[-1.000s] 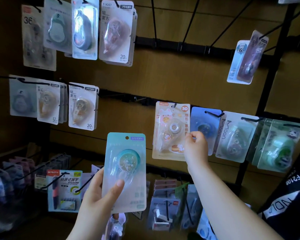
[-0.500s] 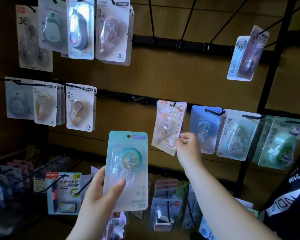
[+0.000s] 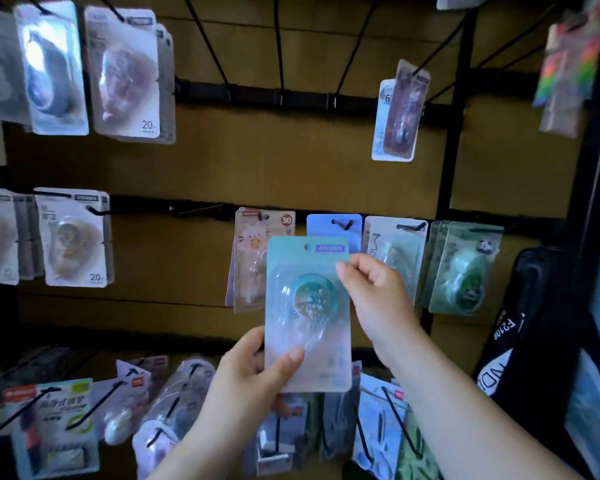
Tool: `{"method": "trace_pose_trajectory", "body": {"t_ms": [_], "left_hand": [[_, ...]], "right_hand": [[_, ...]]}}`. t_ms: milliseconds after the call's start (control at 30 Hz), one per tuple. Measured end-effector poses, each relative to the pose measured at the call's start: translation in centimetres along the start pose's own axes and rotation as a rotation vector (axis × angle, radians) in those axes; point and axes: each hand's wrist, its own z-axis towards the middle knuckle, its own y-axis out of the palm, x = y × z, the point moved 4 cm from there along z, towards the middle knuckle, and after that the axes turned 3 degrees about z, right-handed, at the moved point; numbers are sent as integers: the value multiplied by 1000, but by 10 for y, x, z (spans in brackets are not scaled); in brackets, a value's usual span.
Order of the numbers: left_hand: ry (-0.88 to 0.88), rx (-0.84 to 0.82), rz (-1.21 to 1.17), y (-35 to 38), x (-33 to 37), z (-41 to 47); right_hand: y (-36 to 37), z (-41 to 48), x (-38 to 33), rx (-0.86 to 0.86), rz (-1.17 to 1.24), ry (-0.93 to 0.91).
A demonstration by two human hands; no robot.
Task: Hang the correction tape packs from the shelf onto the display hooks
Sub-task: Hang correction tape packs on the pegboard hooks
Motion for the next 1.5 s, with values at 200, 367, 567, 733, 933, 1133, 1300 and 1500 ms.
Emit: {"method": "trace_pose_trajectory", "body": {"t_ms": [200,367,567,733,933,1133,1300,1500], "left_hand": [[54,-58,80,30,22,13],[63,-57,89,36,27,16],[98,-74,151,37,31,21],[72,-108,185,42,24,24],[29,-72,324,40,6,42],[-42,-99,440,34,-4,76],[-92,-111,379,41,-14,93],[-90,-136,353,52,-25,111]], "right_hand": [[-33,17,0,158,11,47],[-36,23,-3,180,8,95],[-37,29,1,173,-3,40],[-39,29,6,175,-44,46],[-32,41,15,149,-119,71],[-24,66,30,139,-216,109],[-21,86,40,160,-307,92],[-21,101,44,182,-346,43]]}}
